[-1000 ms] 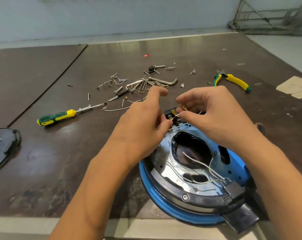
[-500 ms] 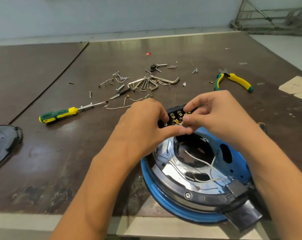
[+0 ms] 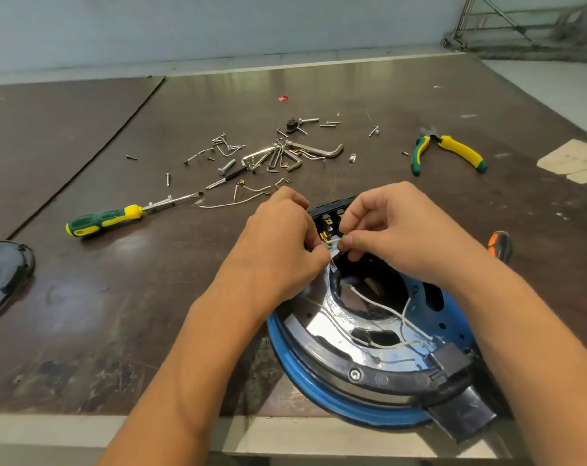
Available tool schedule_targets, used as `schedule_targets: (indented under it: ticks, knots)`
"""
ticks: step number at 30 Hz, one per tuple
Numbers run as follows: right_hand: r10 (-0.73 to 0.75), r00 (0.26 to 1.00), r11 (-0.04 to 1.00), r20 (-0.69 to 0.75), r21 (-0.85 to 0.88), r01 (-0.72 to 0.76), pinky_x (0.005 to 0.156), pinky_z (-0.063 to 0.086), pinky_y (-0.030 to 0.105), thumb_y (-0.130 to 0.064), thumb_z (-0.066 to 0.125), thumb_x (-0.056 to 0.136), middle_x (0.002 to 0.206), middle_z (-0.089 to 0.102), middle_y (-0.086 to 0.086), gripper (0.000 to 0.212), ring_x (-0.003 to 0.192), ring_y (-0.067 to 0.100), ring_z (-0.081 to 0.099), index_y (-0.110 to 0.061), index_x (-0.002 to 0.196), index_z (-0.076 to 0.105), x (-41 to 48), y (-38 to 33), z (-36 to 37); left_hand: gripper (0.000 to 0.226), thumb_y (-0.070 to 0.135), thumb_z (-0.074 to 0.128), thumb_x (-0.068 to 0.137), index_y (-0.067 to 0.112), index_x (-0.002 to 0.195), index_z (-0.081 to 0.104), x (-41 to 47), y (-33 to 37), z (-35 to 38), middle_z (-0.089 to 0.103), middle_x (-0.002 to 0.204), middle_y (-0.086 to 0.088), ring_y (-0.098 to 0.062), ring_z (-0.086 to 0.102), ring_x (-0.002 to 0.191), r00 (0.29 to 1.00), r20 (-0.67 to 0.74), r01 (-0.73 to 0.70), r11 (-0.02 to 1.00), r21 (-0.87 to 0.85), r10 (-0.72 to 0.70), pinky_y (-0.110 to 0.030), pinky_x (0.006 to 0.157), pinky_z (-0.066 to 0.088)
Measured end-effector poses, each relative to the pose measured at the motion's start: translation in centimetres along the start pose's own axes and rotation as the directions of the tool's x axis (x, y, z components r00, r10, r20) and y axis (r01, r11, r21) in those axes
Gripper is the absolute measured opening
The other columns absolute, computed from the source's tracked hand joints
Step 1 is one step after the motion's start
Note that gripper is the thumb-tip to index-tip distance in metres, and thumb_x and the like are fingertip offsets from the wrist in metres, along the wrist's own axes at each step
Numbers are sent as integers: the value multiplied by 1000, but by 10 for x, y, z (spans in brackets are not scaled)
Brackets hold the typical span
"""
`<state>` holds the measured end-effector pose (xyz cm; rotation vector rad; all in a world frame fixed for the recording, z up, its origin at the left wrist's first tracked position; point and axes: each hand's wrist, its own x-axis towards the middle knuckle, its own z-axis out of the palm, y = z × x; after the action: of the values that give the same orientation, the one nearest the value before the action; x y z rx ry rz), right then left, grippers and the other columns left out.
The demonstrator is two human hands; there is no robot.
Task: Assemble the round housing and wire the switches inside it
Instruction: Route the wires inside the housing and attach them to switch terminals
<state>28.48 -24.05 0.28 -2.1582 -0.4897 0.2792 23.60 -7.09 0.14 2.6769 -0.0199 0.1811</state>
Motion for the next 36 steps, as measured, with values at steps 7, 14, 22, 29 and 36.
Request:
schedule_targets:
  ticks: [7,14,22,29,36]
  knots:
    - [-55,992,991,115,-112,68,88,58,34,-16,74,88,88,76,-10,20,85,2,71,-34,96,73,-1,0,3,14,29,71,78,21,67,75,0,-4,0,61,114,8,-4,53,115,1000,-7,16,1000,25,-16,-24,81,42]
    - [-106,986,969,129,-210,132,66,42,16,-33,72,90,75,65,-16,10,68,-6,59,-34,100,74,0,6,6,16,28,72,73,20,59,72,-1,1,-4,65,95,5,-11,62,100,998,1,63,998,-1,-63,-36,79,54]
    - [-127,985,966,114,-210,149,62,41,14,-28,66,94,75,68,-17,13,70,-9,61,-38,89,72,0,5,5,18,27,72,71,18,56,71,-3,1,-7,69,82,3,-12,65,94,998,4,59,998,-21,-59,-35,74,56]
    - [-139,984,965,111,-210,160,52,38,6,-18,62,93,59,60,-20,22,59,-13,55,-37,86,71,1,4,5,15,26,72,70,18,57,71,-3,2,-9,70,77,2,-13,66,94,999,10,47,999,-22,-46,-36,76,56]
    - [-129,984,967,125,-204,153,52,37,2,-12,59,93,57,58,-24,25,58,-17,53,-33,94,74,1,2,5,16,25,72,72,18,57,72,-3,2,-9,71,78,1,-14,66,93,999,10,52,998,-26,-52,-32,73,55]
